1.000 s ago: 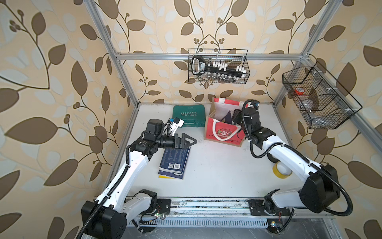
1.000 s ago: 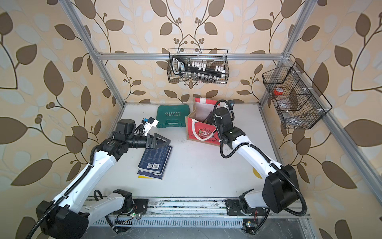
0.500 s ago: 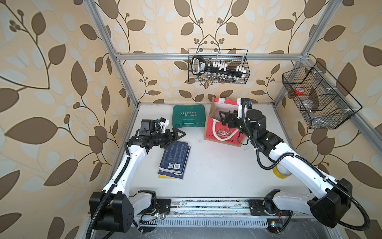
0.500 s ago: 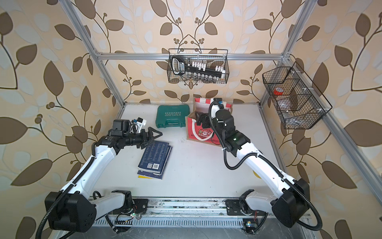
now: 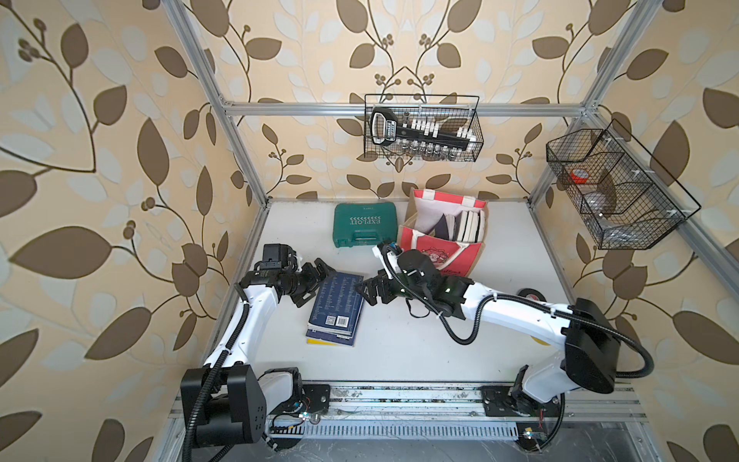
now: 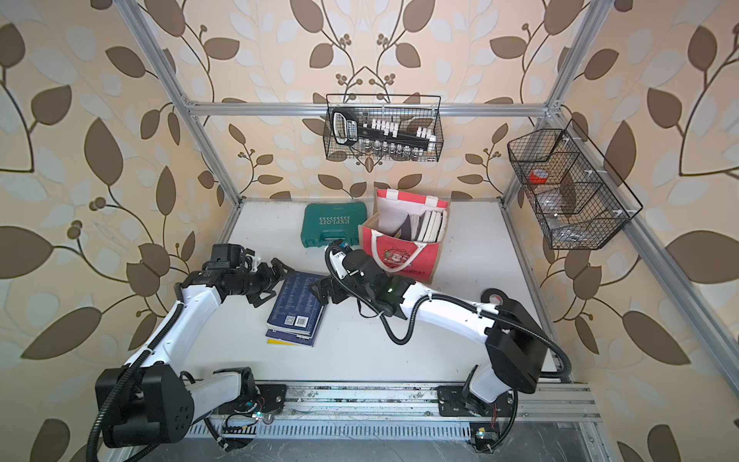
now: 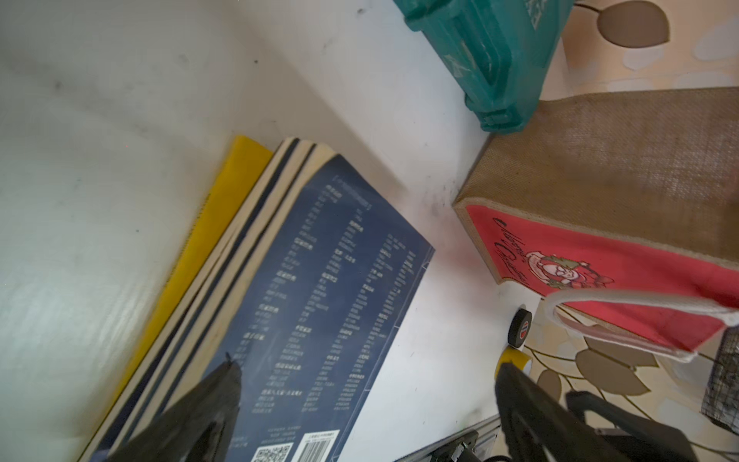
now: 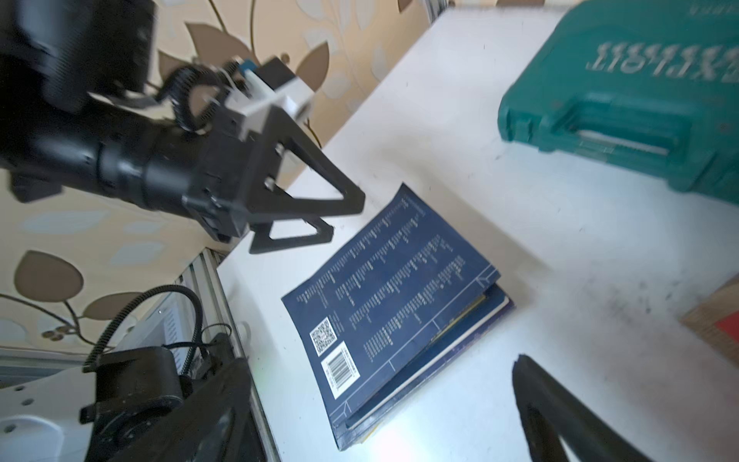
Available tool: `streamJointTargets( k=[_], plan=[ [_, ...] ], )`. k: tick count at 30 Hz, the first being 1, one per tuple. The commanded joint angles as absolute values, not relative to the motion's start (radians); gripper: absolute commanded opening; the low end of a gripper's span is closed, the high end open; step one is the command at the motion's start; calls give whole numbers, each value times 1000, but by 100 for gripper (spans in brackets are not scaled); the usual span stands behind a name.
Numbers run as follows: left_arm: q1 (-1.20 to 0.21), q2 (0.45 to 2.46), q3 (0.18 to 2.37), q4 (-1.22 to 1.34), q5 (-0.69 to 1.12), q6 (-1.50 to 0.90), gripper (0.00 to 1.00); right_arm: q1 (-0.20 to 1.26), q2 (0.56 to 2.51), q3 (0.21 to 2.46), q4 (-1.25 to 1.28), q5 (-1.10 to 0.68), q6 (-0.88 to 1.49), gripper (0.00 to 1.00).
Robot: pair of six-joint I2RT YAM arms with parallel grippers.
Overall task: Put the books into the canvas bag
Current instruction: Pick up the book from the book.
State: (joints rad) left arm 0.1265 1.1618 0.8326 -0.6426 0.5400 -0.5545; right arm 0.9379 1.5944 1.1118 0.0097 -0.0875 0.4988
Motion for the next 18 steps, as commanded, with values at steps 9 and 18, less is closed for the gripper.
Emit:
streamJointTargets(
  k=[9,18],
  plan=[
    [167,1189,766,-632,545,-576,99,940,1737,1106,30,-166,584,99],
    [166,1226,744,-577,652,-574,99,891,1786,1050,127,-267,632,99]
  ],
)
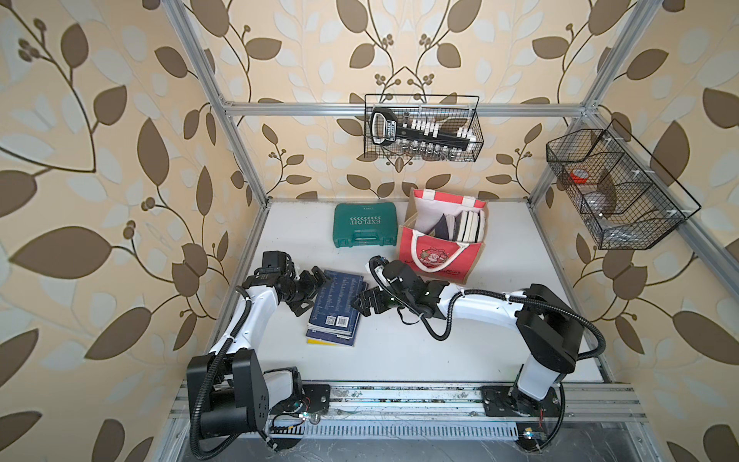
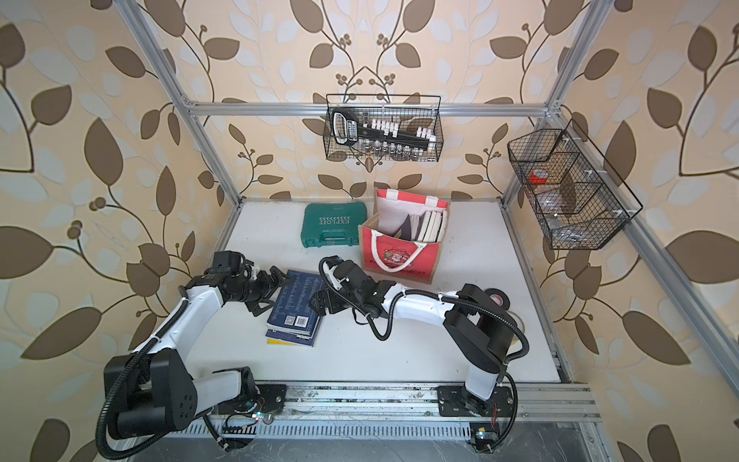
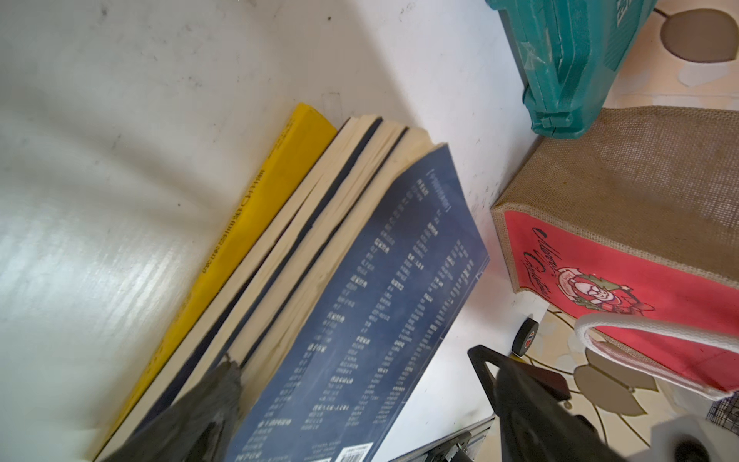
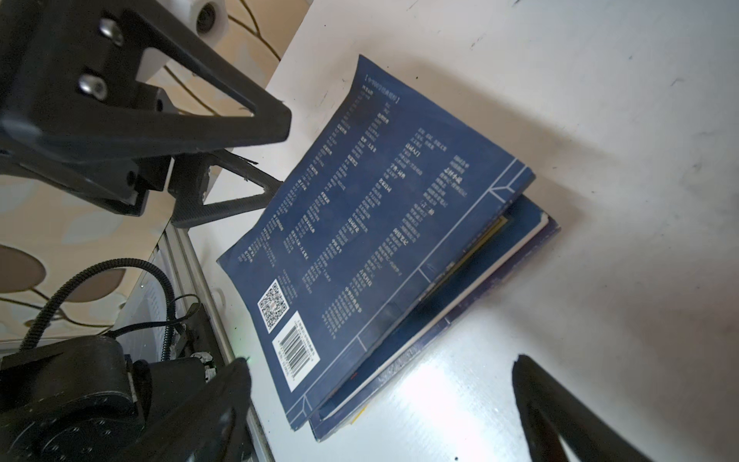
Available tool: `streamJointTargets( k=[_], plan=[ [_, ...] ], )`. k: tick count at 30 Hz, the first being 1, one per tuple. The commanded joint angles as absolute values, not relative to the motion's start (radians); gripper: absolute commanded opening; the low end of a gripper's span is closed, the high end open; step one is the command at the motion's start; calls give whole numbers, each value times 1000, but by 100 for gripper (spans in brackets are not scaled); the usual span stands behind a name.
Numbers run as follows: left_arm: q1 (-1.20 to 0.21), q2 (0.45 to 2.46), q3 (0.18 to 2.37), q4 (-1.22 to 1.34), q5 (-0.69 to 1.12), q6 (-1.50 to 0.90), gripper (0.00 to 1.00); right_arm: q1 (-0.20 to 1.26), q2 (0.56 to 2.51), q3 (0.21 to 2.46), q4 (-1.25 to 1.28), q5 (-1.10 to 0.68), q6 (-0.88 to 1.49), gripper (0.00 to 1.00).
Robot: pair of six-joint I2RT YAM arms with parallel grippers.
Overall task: Put the books into the canvas bag
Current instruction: Pick up the book from the book.
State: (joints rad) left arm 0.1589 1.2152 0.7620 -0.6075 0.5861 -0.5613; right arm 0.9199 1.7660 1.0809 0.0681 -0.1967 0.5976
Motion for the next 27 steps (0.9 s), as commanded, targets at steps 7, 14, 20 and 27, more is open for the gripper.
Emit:
streamJointTargets(
  k=[7,14,20,27],
  plan=[
    [164,1237,721,-534,711,-586,99,832,1845,1080,167,-378,618,99],
    [152,1245,721,-539,712,-581,99,773,1949,1166,187,-454,614,99],
    [131,1250,729,-560,672,-572,99,732,2017,1222,256,-550,627,95],
    [89,1253,733,-570,623,-572,99,716,2091,1299,261,-616,634,84]
  ],
)
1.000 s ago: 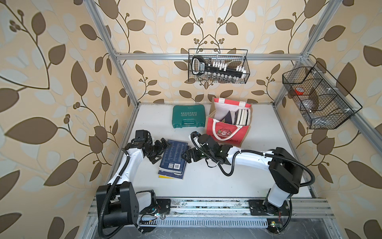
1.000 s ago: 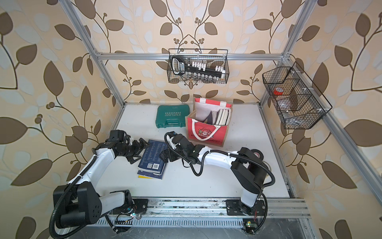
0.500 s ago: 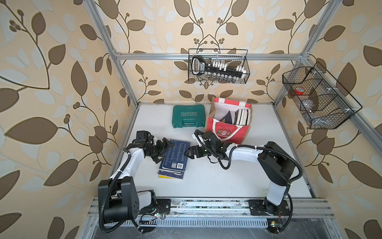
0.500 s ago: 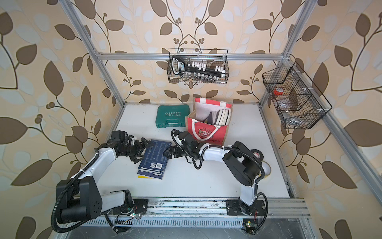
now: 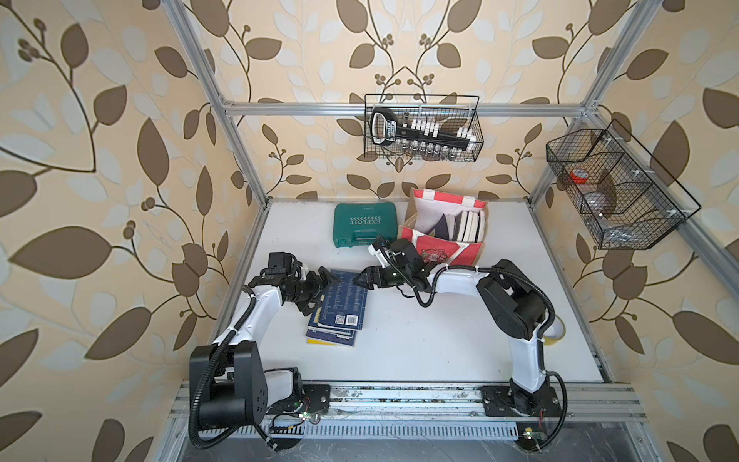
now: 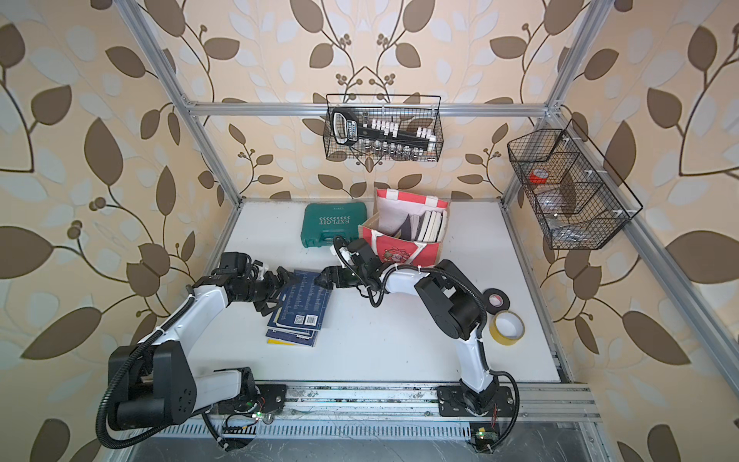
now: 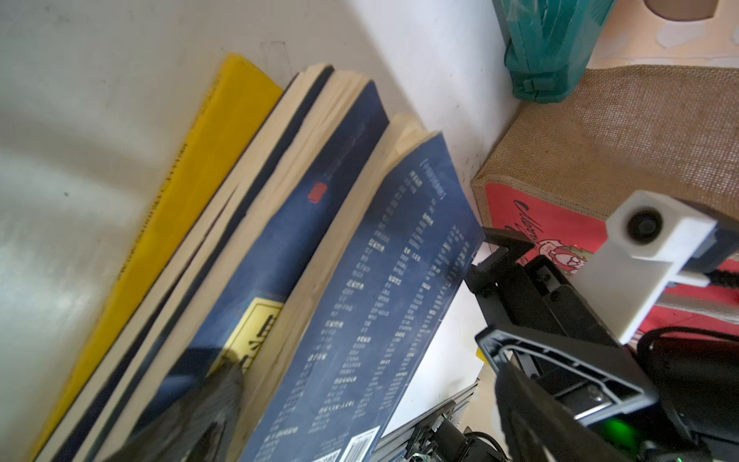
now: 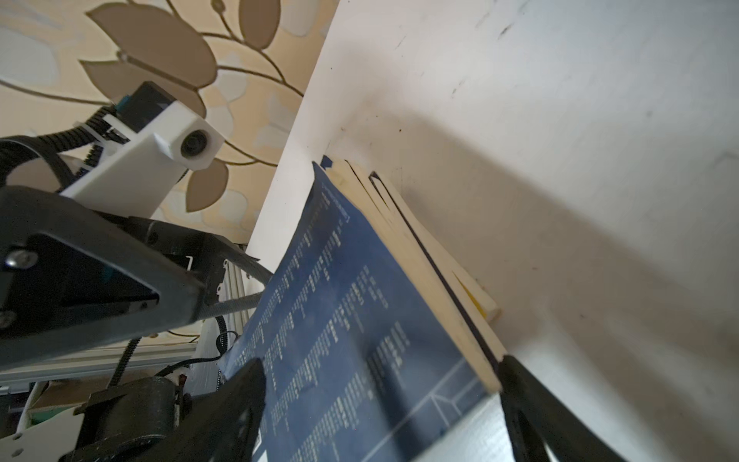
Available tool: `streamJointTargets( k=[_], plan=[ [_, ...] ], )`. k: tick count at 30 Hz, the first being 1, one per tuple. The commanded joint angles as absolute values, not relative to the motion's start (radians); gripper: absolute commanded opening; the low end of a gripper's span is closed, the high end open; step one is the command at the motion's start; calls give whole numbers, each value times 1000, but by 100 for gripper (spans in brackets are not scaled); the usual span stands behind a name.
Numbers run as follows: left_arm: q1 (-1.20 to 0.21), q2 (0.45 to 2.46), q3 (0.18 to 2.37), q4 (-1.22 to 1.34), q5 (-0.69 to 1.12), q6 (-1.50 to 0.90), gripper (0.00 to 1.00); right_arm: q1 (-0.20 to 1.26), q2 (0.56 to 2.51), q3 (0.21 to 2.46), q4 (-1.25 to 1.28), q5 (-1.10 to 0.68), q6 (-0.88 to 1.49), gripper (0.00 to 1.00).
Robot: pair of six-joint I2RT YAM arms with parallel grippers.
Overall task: Put the books into the canvas bag
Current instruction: Pick up the book from the book.
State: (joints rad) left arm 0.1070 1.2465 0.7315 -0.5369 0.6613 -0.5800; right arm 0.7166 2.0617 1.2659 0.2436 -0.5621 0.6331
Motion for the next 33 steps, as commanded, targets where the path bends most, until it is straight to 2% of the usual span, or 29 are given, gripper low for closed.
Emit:
streamJointTargets(
  k=[1,6,16,21,27,33],
  plan=[
    [84,1252,733,-574,616,-572,99,717,2095,1305,263,-617,635,82],
    [58,1242,732,-577,601,-571,99,717,2093,1307,271,-613,647,62],
    [42,1246,719,-531,625,-596,99,734,1954,1187,337,-592,653,6],
    [40,1211,712,-494,660,-609,99,750,1868,1139,341,-539,653,0],
    [40,1097,702,-410,755,-625,99,761,1721,1091,338,-430,689,0],
    [20,1029,659,-182,944,-725,99,757,1570,1069,339,-364,710,0]
  ],
)
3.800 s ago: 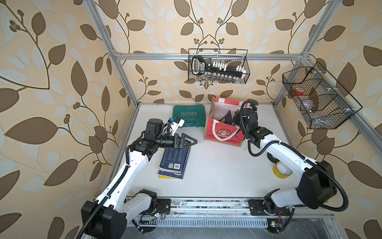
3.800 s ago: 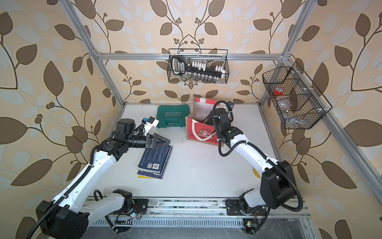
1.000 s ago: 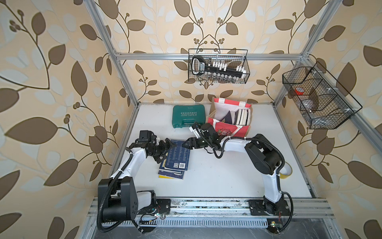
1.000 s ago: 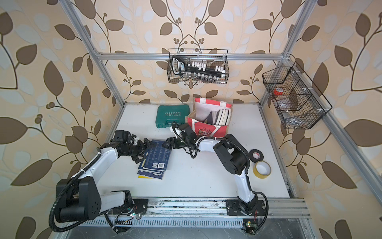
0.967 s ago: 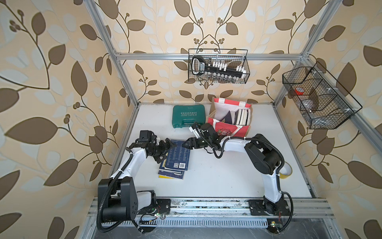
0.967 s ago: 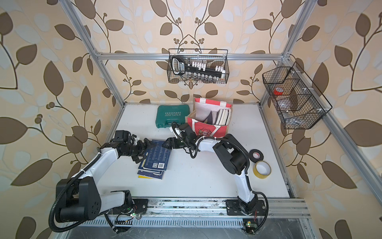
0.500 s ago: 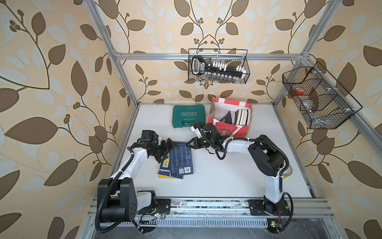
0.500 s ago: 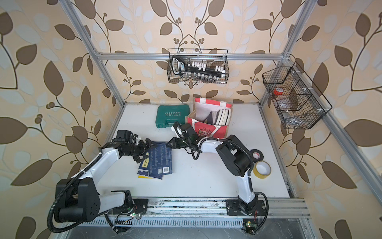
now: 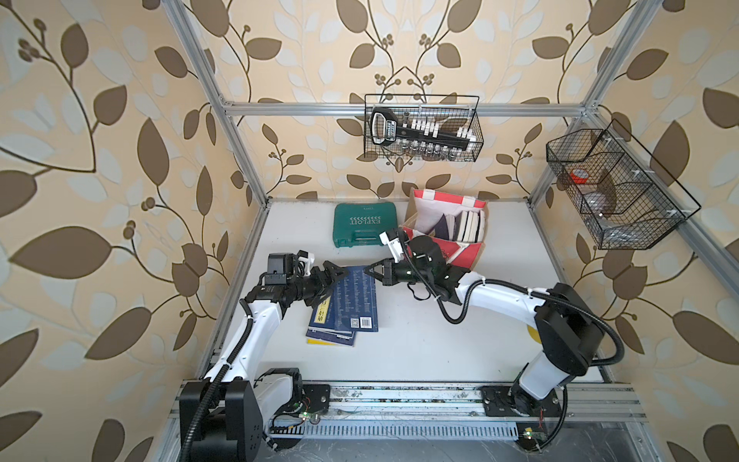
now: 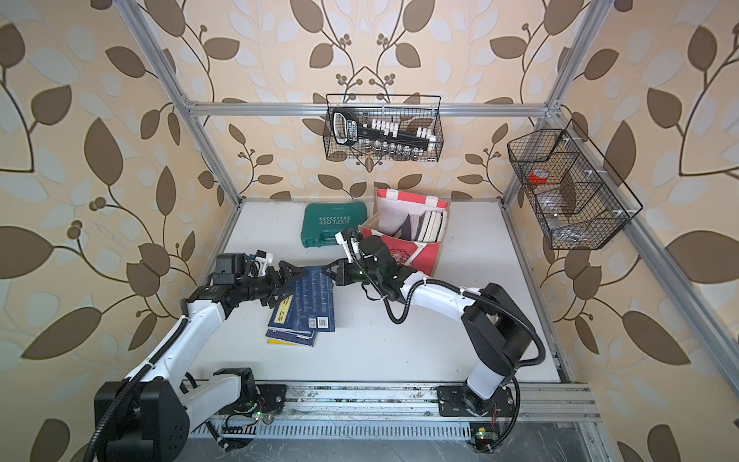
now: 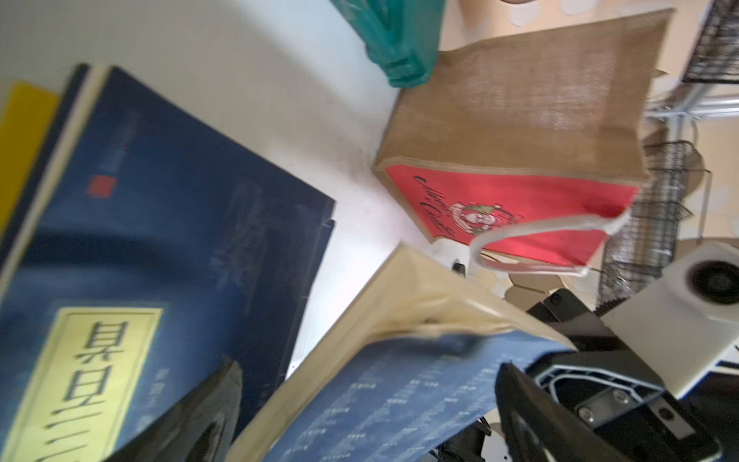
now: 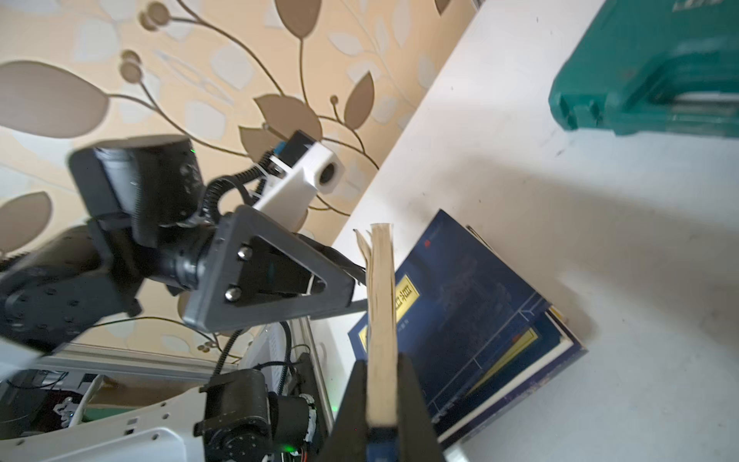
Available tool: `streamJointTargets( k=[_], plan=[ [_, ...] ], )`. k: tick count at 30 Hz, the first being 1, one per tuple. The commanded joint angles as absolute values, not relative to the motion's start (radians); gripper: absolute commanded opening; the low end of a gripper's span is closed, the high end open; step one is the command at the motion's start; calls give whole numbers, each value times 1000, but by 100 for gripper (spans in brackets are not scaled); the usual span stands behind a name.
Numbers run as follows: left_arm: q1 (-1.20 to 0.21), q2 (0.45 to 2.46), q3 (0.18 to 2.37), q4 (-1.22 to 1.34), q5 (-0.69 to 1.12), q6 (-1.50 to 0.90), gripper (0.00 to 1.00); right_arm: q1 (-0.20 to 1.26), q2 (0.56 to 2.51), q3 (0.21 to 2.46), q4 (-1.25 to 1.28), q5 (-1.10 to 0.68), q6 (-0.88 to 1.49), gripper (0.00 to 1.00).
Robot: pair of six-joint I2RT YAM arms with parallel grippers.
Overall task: Put the books into the canvas bag
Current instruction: Pick up the book from the book.
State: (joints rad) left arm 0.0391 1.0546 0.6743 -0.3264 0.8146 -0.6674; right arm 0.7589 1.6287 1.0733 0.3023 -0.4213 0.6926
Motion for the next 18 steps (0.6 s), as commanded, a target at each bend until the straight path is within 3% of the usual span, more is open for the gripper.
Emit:
streamJointTargets(
  k=[1,18],
  plan=[
    [6,1021,662,-170,949,-730,99,755,1548,1067,340,-359,717,0],
    [-237,937,737,23,1037,-755,99,529,1316,961,581,-703,913,0]
  ],
)
